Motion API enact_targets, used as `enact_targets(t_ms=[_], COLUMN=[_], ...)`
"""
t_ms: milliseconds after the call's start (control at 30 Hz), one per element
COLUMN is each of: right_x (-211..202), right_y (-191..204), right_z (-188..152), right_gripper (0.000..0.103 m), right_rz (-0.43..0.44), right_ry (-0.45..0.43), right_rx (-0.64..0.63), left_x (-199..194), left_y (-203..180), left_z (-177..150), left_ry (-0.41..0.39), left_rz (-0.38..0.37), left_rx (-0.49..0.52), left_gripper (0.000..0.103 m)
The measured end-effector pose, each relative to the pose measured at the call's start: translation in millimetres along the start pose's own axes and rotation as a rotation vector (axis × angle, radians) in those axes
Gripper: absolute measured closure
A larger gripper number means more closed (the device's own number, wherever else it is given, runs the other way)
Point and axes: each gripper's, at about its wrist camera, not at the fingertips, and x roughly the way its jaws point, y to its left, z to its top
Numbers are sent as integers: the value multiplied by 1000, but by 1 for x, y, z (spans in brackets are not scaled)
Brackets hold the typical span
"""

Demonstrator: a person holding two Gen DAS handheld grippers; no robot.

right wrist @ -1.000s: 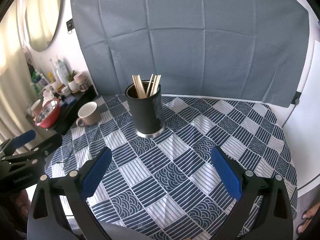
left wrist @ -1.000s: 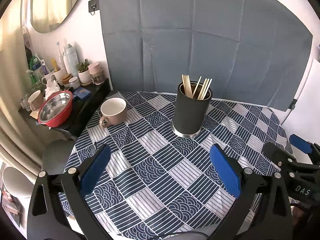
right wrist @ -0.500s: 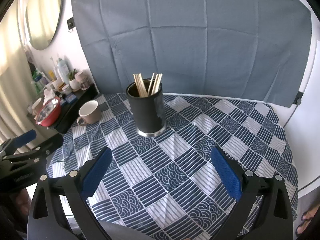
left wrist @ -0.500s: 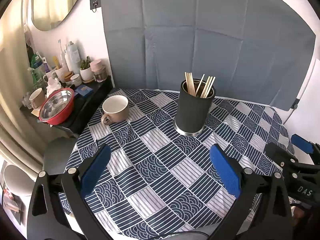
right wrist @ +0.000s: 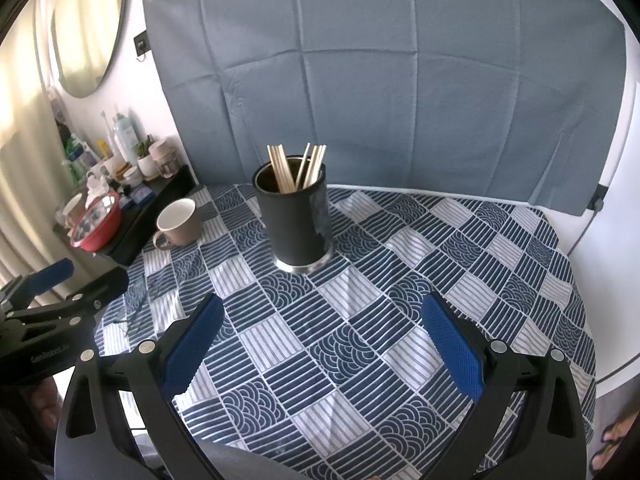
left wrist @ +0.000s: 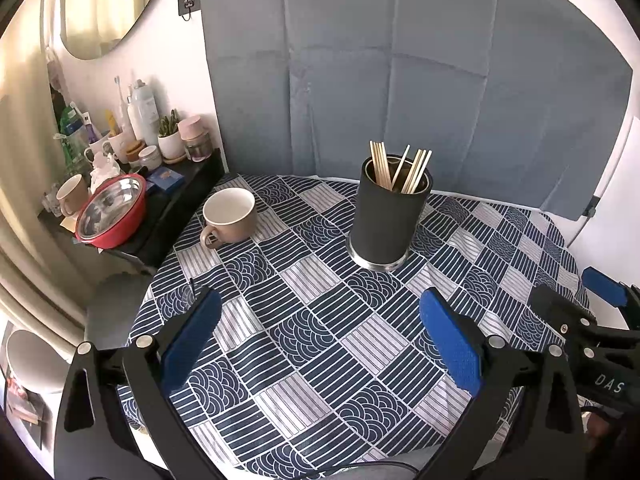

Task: Organize utensils

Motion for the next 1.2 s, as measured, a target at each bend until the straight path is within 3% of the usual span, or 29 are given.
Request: enact_targets(t_ms=[900, 1200], right_x=[5, 6], right_y=[-1, -1], right_z=[-1, 0], right_gripper=[8, 8], right_rz=[2, 4], right_ry=[12, 16], right_rx=[-10, -12], left_x=[7, -1], left_y=[4, 10], left_z=[-2, 2], left_ry=[11, -29], left_rz=[-16, 5], left_rx=[-1, -30], left_gripper=[6, 6])
